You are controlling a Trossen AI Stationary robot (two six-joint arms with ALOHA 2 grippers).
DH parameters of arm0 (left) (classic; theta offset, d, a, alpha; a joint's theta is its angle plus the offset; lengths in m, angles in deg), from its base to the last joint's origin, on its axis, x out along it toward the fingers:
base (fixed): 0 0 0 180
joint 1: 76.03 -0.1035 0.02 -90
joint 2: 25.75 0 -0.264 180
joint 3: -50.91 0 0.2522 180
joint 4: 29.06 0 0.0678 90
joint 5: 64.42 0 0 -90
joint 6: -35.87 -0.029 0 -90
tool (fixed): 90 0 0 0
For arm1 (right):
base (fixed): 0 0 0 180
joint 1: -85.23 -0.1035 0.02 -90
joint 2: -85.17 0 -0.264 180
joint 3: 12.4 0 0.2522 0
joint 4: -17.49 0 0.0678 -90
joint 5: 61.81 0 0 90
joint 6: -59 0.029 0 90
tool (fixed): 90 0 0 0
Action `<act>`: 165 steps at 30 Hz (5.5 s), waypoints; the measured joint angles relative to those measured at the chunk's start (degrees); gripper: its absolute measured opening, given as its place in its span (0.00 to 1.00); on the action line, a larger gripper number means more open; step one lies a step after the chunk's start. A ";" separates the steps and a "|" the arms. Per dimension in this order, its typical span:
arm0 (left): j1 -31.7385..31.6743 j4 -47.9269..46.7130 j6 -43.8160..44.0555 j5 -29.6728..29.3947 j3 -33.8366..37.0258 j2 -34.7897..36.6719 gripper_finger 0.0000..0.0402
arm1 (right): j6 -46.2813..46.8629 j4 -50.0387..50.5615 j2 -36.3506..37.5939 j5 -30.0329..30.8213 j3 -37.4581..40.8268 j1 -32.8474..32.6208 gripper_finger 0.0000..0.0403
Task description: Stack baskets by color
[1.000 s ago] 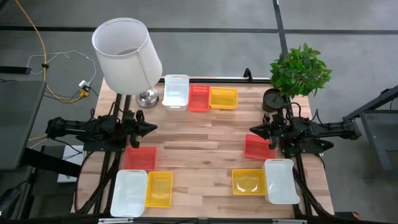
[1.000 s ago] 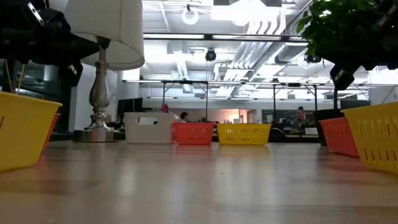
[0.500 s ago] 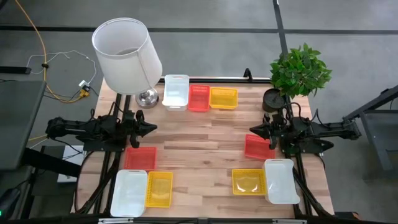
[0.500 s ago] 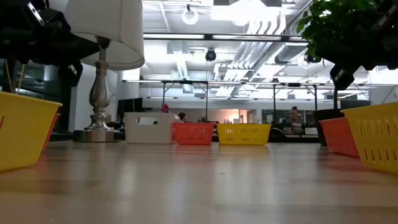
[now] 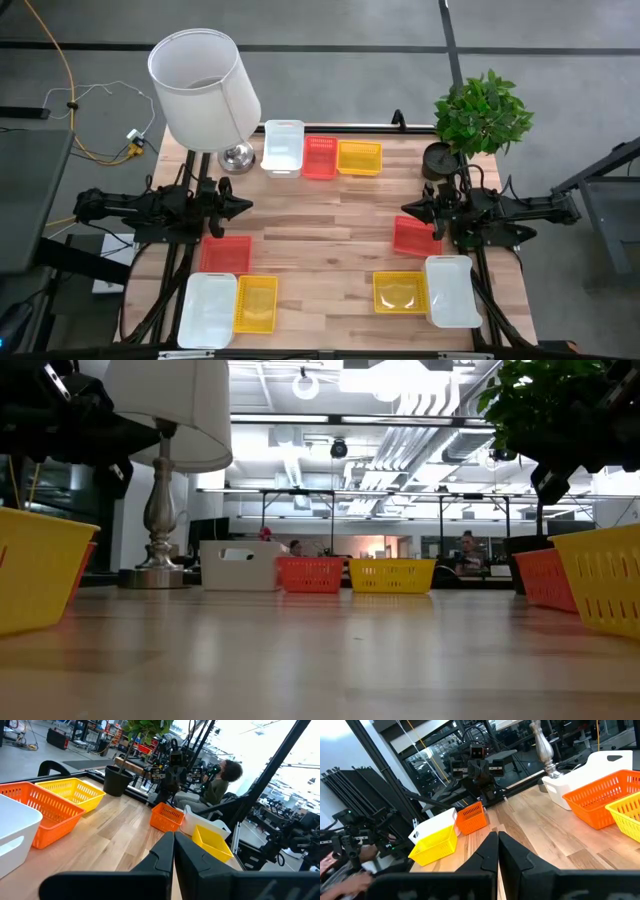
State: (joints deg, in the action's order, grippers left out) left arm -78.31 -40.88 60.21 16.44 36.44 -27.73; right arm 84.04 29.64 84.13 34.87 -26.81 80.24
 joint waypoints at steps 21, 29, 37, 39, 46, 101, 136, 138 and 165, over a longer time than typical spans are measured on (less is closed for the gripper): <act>0.01 0.01 0.04 -0.01 0.00 -0.01 0.00 | 0.00 0.00 -0.01 0.00 0.01 0.01 0.00; 0.00 -0.01 0.04 0.00 0.00 0.00 0.00 | 0.00 0.01 0.00 0.00 0.00 0.00 0.00; 0.02 0.01 0.04 -0.02 0.00 0.00 0.00 | 0.00 0.00 -0.01 0.02 0.02 0.00 0.00; 0.02 0.01 0.00 -0.01 0.00 -0.01 0.00 | 0.00 0.00 -0.02 0.00 0.01 0.00 0.00; 0.02 -0.01 0.03 -0.02 0.00 -0.01 0.00 | 0.00 0.00 0.00 0.00 0.02 -0.01 0.00; 0.00 0.01 -0.02 -0.28 0.00 0.00 0.00 | 0.00 0.00 0.00 0.00 0.02 -0.01 0.00; 0.00 2.64 -4.01 -4.76 -0.02 -0.02 0.00 | -13.55 -13.08 -27.31 -8.63 -18.32 -2.72 0.00; 0.00 2.62 -4.46 -4.77 -0.02 -0.02 0.00 | -13.45 -11.03 -31.14 -6.38 -20.75 -2.74 0.00; 0.00 2.11 -3.94 -4.75 -0.02 -0.01 0.00 | 7.73 59.19 -69.94 6.83 -47.28 -6.43 0.50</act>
State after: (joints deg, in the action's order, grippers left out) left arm -78.31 -38.77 56.27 11.68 36.42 -27.75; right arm 91.77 88.83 14.19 41.70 -74.09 73.81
